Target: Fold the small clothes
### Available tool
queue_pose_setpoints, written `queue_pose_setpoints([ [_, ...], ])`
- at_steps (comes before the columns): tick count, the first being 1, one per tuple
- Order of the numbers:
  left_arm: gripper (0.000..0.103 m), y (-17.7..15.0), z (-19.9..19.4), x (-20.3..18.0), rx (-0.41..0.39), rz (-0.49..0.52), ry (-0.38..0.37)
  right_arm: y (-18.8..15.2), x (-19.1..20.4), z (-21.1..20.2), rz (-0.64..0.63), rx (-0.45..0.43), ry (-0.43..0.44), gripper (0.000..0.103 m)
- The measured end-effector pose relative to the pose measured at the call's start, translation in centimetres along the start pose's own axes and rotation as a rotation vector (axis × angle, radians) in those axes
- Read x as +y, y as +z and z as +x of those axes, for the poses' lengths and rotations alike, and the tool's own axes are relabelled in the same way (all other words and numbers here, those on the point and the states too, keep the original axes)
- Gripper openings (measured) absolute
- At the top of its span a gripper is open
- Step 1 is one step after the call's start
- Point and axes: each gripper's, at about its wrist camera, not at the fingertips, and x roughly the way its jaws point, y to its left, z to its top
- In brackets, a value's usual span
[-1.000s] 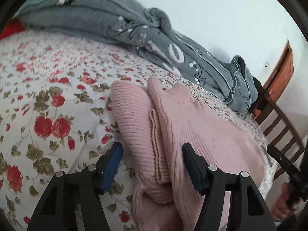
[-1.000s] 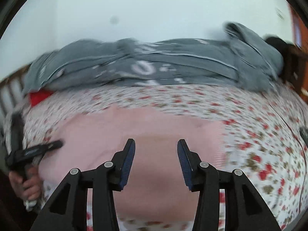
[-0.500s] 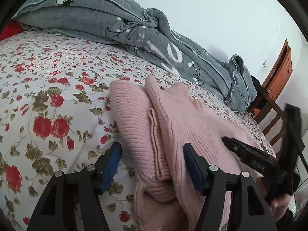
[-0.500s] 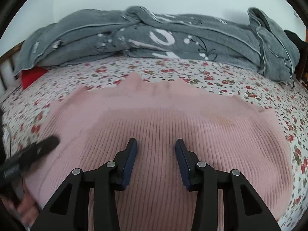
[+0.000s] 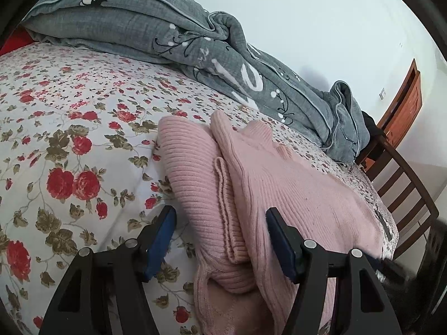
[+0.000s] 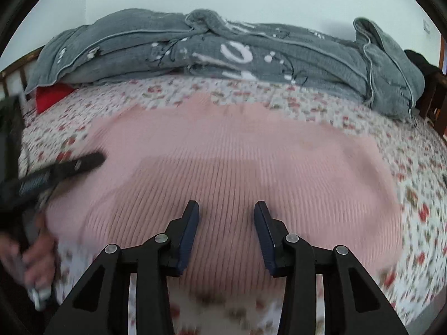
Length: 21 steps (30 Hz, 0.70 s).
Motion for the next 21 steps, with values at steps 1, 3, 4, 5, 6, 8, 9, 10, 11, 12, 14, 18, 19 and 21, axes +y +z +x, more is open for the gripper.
queue_pose_setpoints([
  [1, 0.064, 0.0, 0.0, 0.0, 0.0, 0.001, -0.001, -0.6, 0.0, 0.0, -0.003, -0.002, -0.008, 0.04],
  [3, 0.064, 0.0, -0.1, 0.0, 0.001, 0.001, -0.003, -0.9, 0.1, -0.1, -0.013, -0.036, -0.024, 0.04],
  [4, 0.064, -0.1, -0.1, 0.0, 0.001, 0.0, -0.005, -0.8, 0.1, 0.0, -0.007, -0.043, -0.032, 0.04],
  [5, 0.064, -0.1, -0.1, 0.0, 0.0, 0.0, -0.004, -0.4, 0.0, 0.1, 0.01, -0.051, -0.042, 0.04],
  [6, 0.064, -0.1, -0.1, 0.0, -0.001, -0.001, -0.006, 0.0, -0.1, 0.3, 0.022, -0.059, -0.049, 0.04],
  [8, 0.064, -0.2, -0.2, -0.1, -0.001, -0.002, -0.007, 1.1, -0.2, 0.8, 0.042, -0.069, -0.043, 0.04],
  [9, 0.064, -0.2, -0.2, -0.1, -0.001, 0.0, -0.005, 1.8, -0.2, 1.0, 0.043, -0.077, -0.042, 0.041],
  [10, 0.064, -0.2, -0.1, 0.0, -0.001, -0.001, -0.005, 2.7, -0.1, 1.2, 0.036, -0.092, -0.045, 0.041],
  [11, 0.064, -0.2, -0.1, 0.0, 0.0, 0.0, -0.005, 3.3, 0.0, 1.6, 0.029, -0.096, -0.05, 0.041],
  [12, 0.064, -0.1, -0.1, 0.0, -0.001, -0.001, -0.006, 4.0, 0.0, 2.1, 0.029, -0.087, -0.053, 0.041],
  [14, 0.064, -0.1, -0.1, 0.0, -0.001, -0.001, -0.006, 5.2, -0.6, 4.0, 0.065, -0.039, -0.037, 0.041],
  [18, 0.064, -0.1, -0.1, 0.0, 0.0, -0.001, -0.006, 5.6, -1.0, 5.0, 0.084, -0.035, -0.02, 0.041],
  [19, 0.064, -0.1, -0.1, 0.1, 0.0, -0.001, -0.006, 5.4, -0.9, 4.7, 0.067, -0.032, -0.025, 0.041],
  [21, 0.064, -0.1, -0.1, 0.1, 0.003, 0.003, -0.009, 4.9, -0.6, 3.8, 0.046, -0.024, -0.023, 0.041],
])
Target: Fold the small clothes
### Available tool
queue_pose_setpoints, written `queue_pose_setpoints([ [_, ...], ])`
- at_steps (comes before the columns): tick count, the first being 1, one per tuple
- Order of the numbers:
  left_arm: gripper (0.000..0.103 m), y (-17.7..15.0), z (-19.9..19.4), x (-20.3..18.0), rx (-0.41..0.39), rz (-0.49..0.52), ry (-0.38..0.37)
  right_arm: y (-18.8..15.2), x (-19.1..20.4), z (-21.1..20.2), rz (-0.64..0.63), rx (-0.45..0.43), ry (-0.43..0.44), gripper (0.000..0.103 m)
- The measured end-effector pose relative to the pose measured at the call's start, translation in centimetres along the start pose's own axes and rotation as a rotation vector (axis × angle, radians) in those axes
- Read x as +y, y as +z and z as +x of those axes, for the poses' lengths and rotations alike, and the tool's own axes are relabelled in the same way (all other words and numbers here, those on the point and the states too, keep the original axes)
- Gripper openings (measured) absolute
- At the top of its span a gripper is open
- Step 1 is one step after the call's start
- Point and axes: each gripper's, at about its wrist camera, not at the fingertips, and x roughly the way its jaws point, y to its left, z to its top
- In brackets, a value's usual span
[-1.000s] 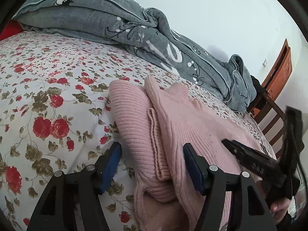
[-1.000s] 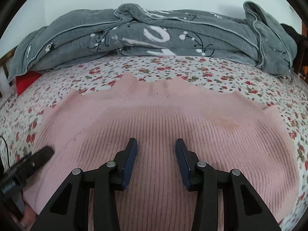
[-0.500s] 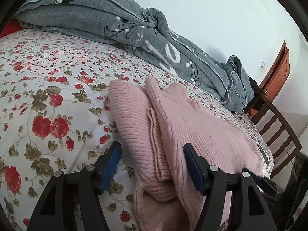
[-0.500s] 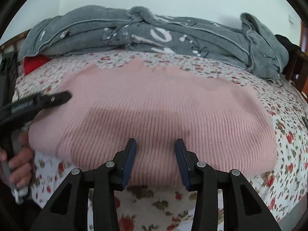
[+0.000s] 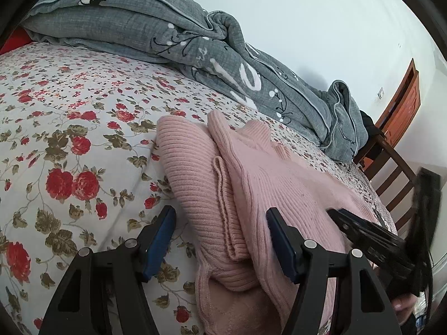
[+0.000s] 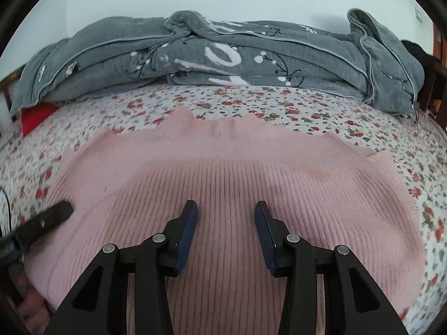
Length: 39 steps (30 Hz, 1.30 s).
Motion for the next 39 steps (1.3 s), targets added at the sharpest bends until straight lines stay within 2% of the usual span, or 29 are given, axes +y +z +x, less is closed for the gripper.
queue_pose_setpoints([
  [4, 0.063, 0.3, 0.1, -0.3, 0.022, 0.019, 0.015, -1.5, -0.5, -2.7, -0.012, 0.0, 0.047, 0.041],
  [6, 0.061, 0.9, 0.2, -0.5, 0.05, -0.015, 0.022, -2.5, -0.4, -3.2, -0.034, -0.003, 0.063, 0.041],
  [8, 0.051, 1.7, 0.6, -0.5, 0.096, -0.085, -0.031, -3.1, 0.0, -2.8, -0.069, -0.031, 0.049, 0.041],
  [9, 0.05, 1.9, 0.8, -0.5, 0.109, -0.113, -0.033, -3.1, 0.0, -2.4, -0.073, -0.038, 0.049, 0.042],
  [11, 0.039, 2.2, 1.3, -0.7, 0.129, -0.138, 0.026, -2.8, -0.4, -1.7, -0.047, -0.053, 0.059, 0.042],
  [12, 0.036, 2.2, 1.4, -0.9, 0.134, -0.138, 0.043, -2.6, -0.6, -1.4, -0.023, -0.05, 0.068, 0.042],
  [14, 0.026, 2.2, 1.0, -1.2, 0.126, -0.145, 0.046, -2.4, -0.8, -1.4, 0.004, -0.034, 0.076, 0.042],
  [16, 0.024, 2.5, 0.4, -1.5, 0.12, -0.147, 0.044, -2.6, -0.7, -2.2, -0.016, -0.018, 0.08, 0.042],
  [21, 0.022, 4.2, -1.4, -3.7, 0.11, -0.141, 0.051, -4.9, -2.6, -5.0, -0.031, 0.064, 0.237, 0.043],
  [24, 0.022, 5.4, -2.1, -6.0, 0.111, -0.15, 0.044, -6.1, -6.1, -7.7, 0.025, 0.03, 0.269, 0.043],
  [29, 0.022, 7.3, -1.8, -10.9, 0.146, -0.196, 0.036, -6.4, -12.9, -11.5, 0.123, -0.042, 0.237, 0.043],
  [35, 0.022, 8.3, 0.0, -19.5, 0.177, -0.134, 0.009, -6.8, -19.1, -13.7, 0.209, -0.088, 0.177, 0.043],
  [39, 0.022, 5.9, 4.1, -25.3, 0.228, -0.041, 0.011, -7.6, -21.8, -14.2, 0.249, -0.079, 0.151, 0.043],
])
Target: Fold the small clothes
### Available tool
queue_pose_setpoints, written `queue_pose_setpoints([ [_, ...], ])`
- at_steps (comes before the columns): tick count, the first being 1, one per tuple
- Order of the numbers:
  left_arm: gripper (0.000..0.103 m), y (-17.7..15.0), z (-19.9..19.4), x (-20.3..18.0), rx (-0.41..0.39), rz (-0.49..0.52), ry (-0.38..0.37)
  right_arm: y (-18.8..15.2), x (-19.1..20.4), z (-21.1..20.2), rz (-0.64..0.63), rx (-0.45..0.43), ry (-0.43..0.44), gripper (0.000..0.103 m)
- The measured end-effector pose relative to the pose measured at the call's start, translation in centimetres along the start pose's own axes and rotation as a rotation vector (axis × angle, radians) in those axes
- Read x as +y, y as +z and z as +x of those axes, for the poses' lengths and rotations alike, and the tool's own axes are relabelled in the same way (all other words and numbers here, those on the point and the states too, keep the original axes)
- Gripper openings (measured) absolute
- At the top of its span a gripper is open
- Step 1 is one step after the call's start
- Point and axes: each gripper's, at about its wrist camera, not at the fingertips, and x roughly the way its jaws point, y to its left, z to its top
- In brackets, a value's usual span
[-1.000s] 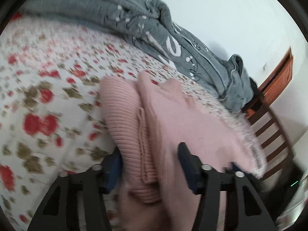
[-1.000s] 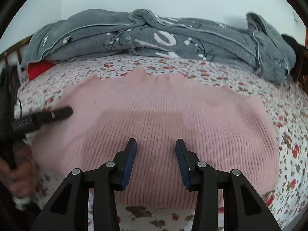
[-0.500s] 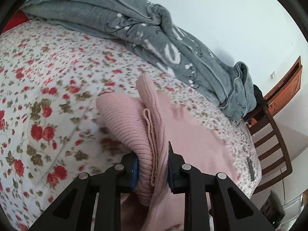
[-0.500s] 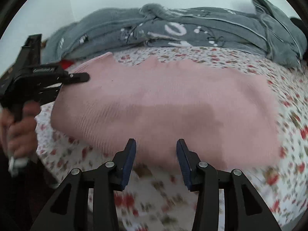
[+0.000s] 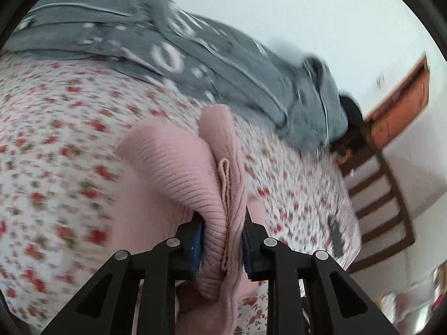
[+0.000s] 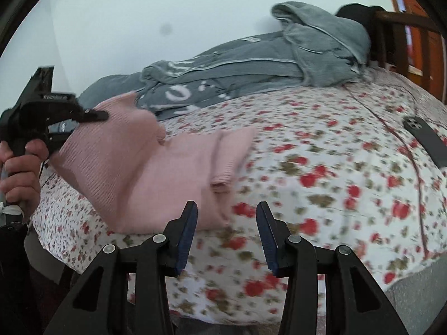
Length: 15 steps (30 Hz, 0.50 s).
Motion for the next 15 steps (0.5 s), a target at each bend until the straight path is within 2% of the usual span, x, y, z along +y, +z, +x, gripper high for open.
queue_pose_setpoints([
  [2, 0.023, -1.4, 3.2, -1.8, 0.048, 0.031, 0.006, -0.2, -1.1, -0.3, 0.019, 0.005, -0.008, 0.043],
  [4, 0.025, -2.8, 5.7, -2.7, 0.109, 0.032, -0.026, -0.5, -1.8, -0.6, 0.028, 0.014, -0.011, 0.043],
  [5, 0.026, -3.3, 6.5, -2.8, 0.134, 0.03, -0.08, -0.6, -2.1, -0.8, 0.027, 0.015, -0.013, 0.043],
  [7, 0.032, -3.5, 6.5, -3.1, 0.164, 0.024, -0.214, -0.7, -2.3, -1.2, 0.014, 0.013, -0.015, 0.043],
  [9, 0.05, -3.0, 5.2, -3.1, 0.129, 0.027, -0.248, -0.5, -2.4, -1.6, 0.001, 0.005, -0.014, 0.043],
  [13, 0.055, -1.4, 1.6, -1.5, 0.018, 0.052, -0.192, 0.9, -1.9, -1.8, 0.026, -0.025, 0.054, 0.049],
  [14, 0.056, -1.2, 0.6, -0.7, -0.002, 0.054, -0.178, 1.6, -1.5, -1.6, 0.045, -0.042, 0.106, 0.055],
  [15, 0.057, -0.9, -0.4, 0.3, -0.024, 0.052, -0.161, 2.0, -1.3, -1.5, 0.056, -0.05, 0.137, 0.066],
])
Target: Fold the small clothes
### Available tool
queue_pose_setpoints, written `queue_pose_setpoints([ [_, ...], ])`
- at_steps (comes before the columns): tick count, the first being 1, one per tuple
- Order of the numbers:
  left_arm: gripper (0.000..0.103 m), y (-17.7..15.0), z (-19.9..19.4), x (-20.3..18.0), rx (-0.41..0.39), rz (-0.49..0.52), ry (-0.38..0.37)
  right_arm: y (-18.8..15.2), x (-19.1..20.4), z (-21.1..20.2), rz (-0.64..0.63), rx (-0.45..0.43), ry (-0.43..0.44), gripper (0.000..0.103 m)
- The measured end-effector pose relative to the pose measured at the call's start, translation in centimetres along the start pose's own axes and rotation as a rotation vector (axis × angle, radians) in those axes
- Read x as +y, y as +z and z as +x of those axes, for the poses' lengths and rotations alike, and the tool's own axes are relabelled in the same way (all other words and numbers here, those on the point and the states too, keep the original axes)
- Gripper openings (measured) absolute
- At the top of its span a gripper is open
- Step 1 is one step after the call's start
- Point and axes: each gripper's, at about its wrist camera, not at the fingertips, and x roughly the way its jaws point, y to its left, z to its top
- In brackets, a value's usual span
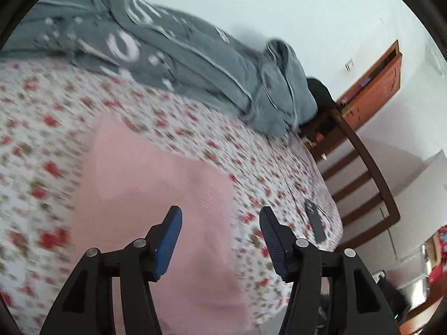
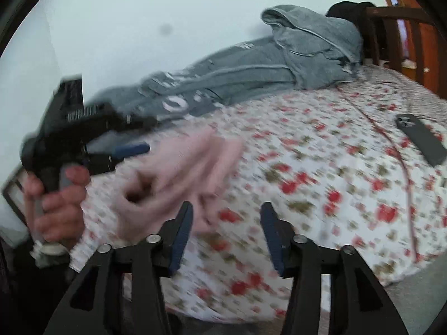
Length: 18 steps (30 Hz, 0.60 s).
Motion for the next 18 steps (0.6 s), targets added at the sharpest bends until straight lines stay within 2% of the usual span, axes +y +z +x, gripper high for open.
queue_pose_setpoints([
  [2, 0.058, 0.2, -1.9, 1.9, -0.034, 0.0, 0.041, 1.2, 0.5, 1.3, 0.048, -0.013, 0.086, 0.075],
  [6, 0.058, -0.1, -4.3, 5.5, -0.069, 0.002, 0.114, 2.6, 1.4, 5.2, 0.15, 0.037, 0.178, 0.076],
  [11, 0.058, -1.5, -6.9, 9.7, -0.076, 0.058, 0.229, 3.0, 2.0, 12.2, 0.238, 0.121, 0.136, 0.075],
  [13, 0.058, -1.8, -7.5, 10.8, -0.074, 0.074, 0.259, 3.1, 2.1, 13.5, 0.253, 0.134, 0.12, 0.062],
  [15, 0.058, -1.9, -8.0, 11.9, -0.074, 0.082, 0.272, 3.7, 3.0, 13.8, 0.214, 0.111, 0.084, 0.019],
  [18, 0.058, -1.9, -8.0, 12.8, -0.07, 0.06, 0.247, 4.6, 4.0, 12.5, 0.121, 0.043, 0.086, 0.015],
])
